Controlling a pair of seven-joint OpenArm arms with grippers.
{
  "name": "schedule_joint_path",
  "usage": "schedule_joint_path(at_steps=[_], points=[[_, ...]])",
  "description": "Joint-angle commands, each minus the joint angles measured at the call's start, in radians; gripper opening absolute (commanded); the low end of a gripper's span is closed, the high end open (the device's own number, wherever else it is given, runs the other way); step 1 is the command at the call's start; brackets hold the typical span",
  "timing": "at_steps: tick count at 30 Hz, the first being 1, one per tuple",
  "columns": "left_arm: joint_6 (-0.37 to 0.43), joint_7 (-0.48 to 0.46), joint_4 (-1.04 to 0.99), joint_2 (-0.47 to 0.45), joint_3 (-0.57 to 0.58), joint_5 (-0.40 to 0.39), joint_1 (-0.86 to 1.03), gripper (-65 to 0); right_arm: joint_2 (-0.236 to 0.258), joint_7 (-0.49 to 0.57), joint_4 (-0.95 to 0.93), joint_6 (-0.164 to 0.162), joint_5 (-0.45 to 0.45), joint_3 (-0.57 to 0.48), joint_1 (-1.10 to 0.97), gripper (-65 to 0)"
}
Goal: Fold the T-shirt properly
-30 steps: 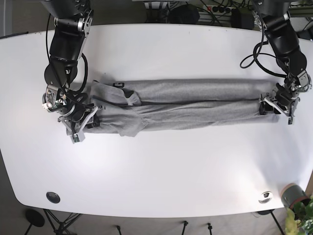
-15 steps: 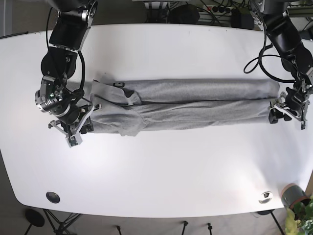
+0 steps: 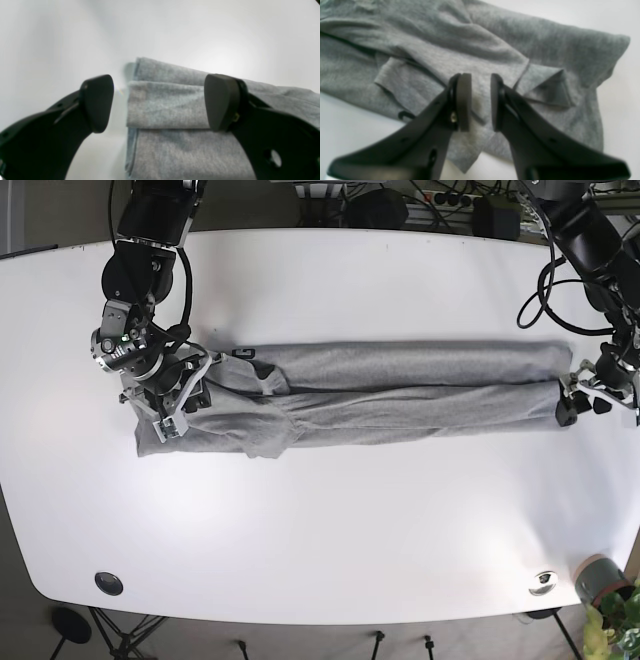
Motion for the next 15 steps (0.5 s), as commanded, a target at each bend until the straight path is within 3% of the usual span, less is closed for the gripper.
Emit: schedule_joint_path(at_steps=[1,15], points=[[-0.004,-0.020,-0.030,-0.028,-0.003,-0.017,-0.017,-11.7,0.005,0.020,-0.002,-0.001,0.012,0.002,0.016,-52.0],[-0.006,-0.023,-0.191,-0.045,0.049,-0.020,-0.014,-11.7,-0.001,0.022,-0.007,-0.001,0.012,0.002,0.016,-52.0]])
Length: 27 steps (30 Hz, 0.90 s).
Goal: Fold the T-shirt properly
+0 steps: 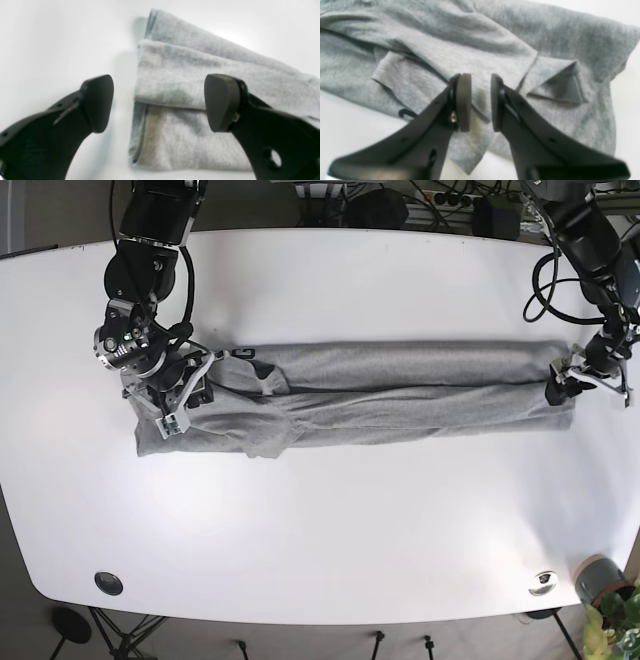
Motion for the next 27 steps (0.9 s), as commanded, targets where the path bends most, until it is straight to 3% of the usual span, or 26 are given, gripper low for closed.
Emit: schedule_joint_path(at_steps=[1,12,13,15,18,21,27], points=[[-0.006,-0.008,-0.015,-0.021,0.015,-0.014,-0.013,-11.8,0.007,0.022,0.015,0.000,0.013,0.002,0.019,-52.0],[-0.008,-0.005,-0.038,0.007,0.052,-0.014,-0.009,-13.6,0.005,0.022,0.015,-0.003,0.013,0.003,0.031,-52.0],[-0.008,-0.005,-0.038,0.007,0.052,-0.014,-0.009,-15.7,0.005,0.022,0.015,-0.003,0.013,0.003,0.031,-52.0],[-0.008,-0.005,-0.038,0.008,0.054,-0.012,-0.007,-26.7,0.005,0.022,0.015,-0.005,0.012,0.003,0.033,-52.0],[-0.008,-0.008,-0.040,0.010,0.054,-0.008,-0.007,-47.6,0.005,0.022,0.015,-0.006,0.012,0.003,0.033,-52.0],[-0.008,-0.010,-0.040,0.010,0.054,-0.008,-0.009,-64.0,0.007,0.034,0.015,-0.006,0.007,0.003,0.033,-52.0],[-0.008,-0.010,-0.029,0.010,0.054,-0.008,-0.010,-65.0,0.013,0.077,-0.047,-0.008,0.006,0.006,0.059,-52.0]])
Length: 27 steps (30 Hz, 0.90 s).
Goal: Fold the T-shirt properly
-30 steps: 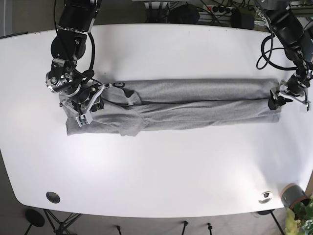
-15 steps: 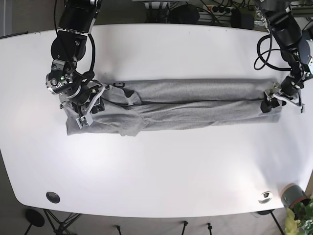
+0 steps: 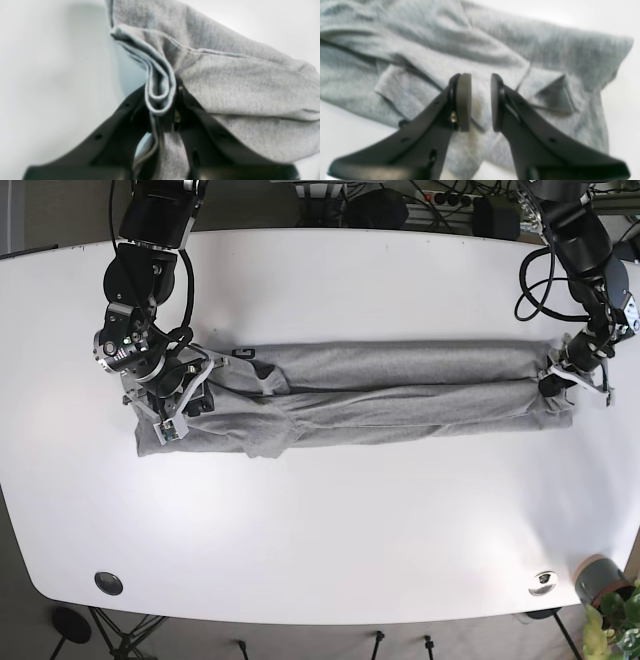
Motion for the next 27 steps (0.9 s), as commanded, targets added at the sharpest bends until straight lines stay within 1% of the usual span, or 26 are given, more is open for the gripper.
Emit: schedule_joint_path(at_steps=[1,4,8,10,12,17,24,27], points=[[0.004,0.021,0.013,-0.015,0.001,0.017,-0.009,-65.0,0.013,0.016,-0.037,0.000,0.006,0.007,0.043,-52.0],[0.004,0.021,0.014,-0.015,0.001,0.017,-0.009,-65.0,0.030,0.025,-0.100,0.000,0.007,0.035,0.057,-52.2],[0.004,0.021,0.057,-0.015,0.001,0.017,-0.008,-65.0,0.036,0.107,-0.186,0.000,0.006,0.041,0.082,-52.0],[0.004,0.024,0.083,-0.015,0.001,0.017,-0.006,-65.0,0.056,0.119,-0.229,0.000,0.007,0.038,0.085,-52.2],[0.004,0.024,0.111,-0.015,0.015,0.017,0.008,-65.0,0.060,0.120,-0.251,0.000,0.009,0.038,0.097,-52.3],[0.007,0.024,0.257,-0.015,0.076,0.017,0.035,-65.0,0.059,0.124,-0.261,0.000,0.011,0.038,0.093,-52.3],[0.011,0.024,0.476,0.001,0.203,0.019,0.080,-65.0,0.057,0.124,-0.260,0.000,0.012,0.036,0.083,-52.3],[0.013,0.024,0.565,0.028,0.272,0.019,0.087,-65.0,0.057,0.124,-0.260,0.000,0.012,0.036,0.083,-52.3]])
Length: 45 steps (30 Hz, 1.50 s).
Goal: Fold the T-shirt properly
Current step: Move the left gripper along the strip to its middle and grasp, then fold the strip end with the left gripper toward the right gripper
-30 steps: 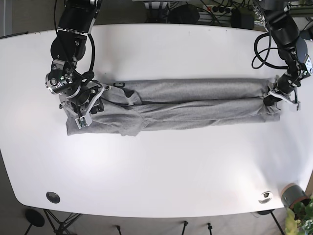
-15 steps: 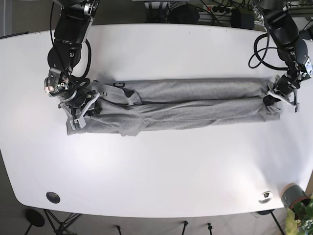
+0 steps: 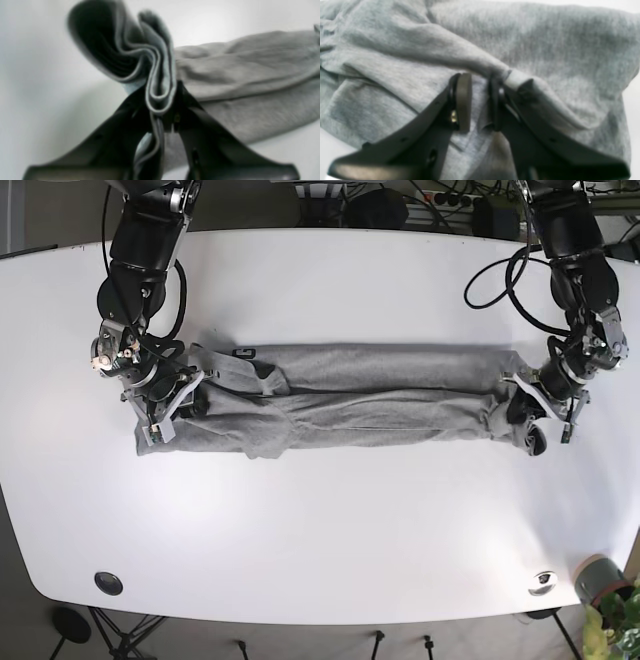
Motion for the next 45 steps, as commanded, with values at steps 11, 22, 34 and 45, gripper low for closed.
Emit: schedule_joint_path(at_steps=[11,22,34,45], points=[[-0.005,-0.013,0.189,0.169,0.168,0.195,-0.008,-65.0,0.006,-0.007,0.013,0.004,-0.004,-0.001,0.012,-52.5],[-0.005,-0.013,0.161,0.384,0.176,0.398,-0.017,-65.0,-0.012,-0.007,0.011,0.004,-0.005,-0.001,0.015,-52.5],[-0.005,-0.013,0.123,0.443,0.283,0.407,-0.048,-65.0,-0.020,-0.007,0.013,0.005,-0.005,-0.002,0.015,-52.5],[-0.005,-0.013,0.039,0.447,0.314,0.402,-0.075,-44.6,-0.018,-0.007,0.011,0.007,-0.005,-0.002,0.014,-52.5]])
